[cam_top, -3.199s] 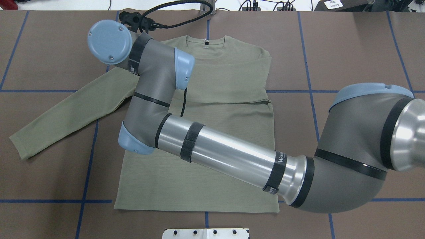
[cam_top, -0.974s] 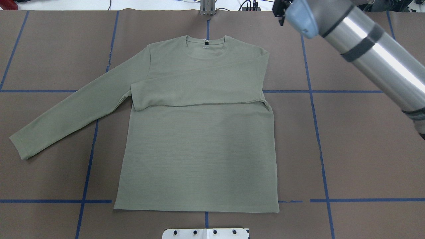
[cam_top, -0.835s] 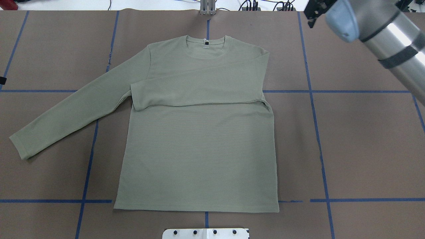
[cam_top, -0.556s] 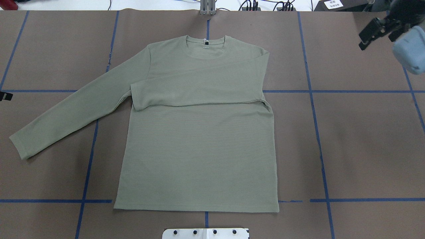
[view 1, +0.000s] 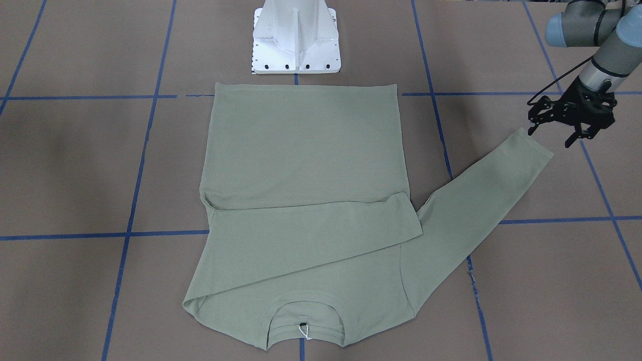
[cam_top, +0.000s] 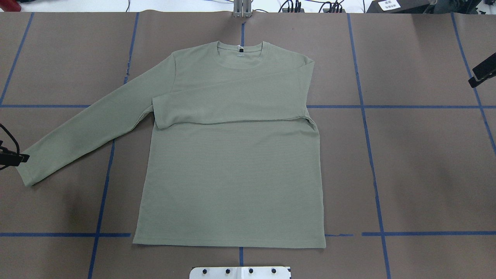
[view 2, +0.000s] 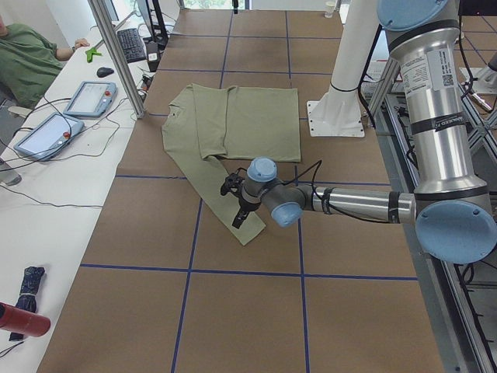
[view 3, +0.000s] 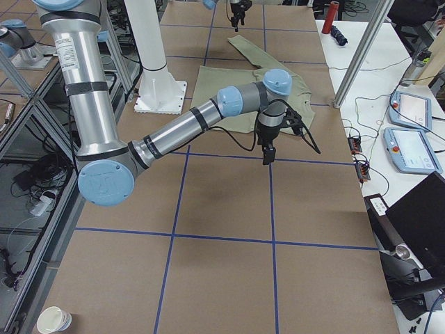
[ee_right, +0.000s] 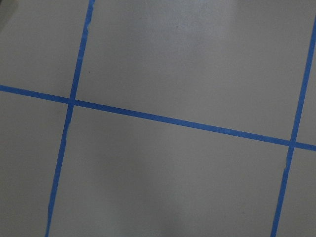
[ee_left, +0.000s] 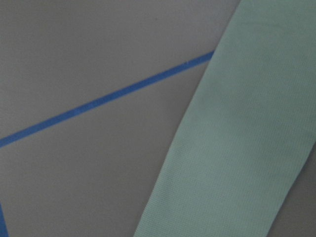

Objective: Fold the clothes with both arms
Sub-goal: 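Lower the left gripper to the cuff of the other sleeve and grasp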

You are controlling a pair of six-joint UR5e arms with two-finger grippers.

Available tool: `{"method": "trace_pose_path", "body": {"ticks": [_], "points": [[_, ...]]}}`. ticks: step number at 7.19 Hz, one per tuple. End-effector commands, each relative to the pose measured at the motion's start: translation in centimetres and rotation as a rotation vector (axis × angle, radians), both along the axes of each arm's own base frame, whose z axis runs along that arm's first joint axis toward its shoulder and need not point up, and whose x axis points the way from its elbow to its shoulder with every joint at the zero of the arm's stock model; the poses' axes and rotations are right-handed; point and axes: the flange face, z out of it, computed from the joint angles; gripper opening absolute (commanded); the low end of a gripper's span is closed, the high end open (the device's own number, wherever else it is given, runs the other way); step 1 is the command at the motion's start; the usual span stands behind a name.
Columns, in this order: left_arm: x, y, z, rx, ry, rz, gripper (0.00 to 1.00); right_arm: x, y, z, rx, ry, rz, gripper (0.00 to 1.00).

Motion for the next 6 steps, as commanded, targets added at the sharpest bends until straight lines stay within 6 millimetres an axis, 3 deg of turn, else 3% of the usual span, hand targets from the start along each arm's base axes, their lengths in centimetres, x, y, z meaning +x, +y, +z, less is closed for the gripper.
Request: {"method": "trace_pose_path", "body": {"ticks": [1, 3, 5, 6], "points": [[2.3, 2.1, 1.4, 0.005, -0.046, 0.053, 1.0, 0.3, 0.3, 0.1, -0.002, -0.003, 0.007, 1.0], [4.4, 3.4, 1.6, 0.007, -0.049, 0.113, 0.93, 0.4, 0.3, -0.1, 0.003, -0.003, 0.007, 1.0], [4.7, 3.7, 1.6, 0.008, -0.051, 0.126, 0.67, 0.4, 0.4, -0.3, 0.004, -0.004, 0.011, 1.0], [4.4, 4.1, 2.1, -0.001, -0.059, 0.128, 0.63, 0.4, 0.4, -0.3, 0.003, -0.005, 0.013, 1.0]]}}
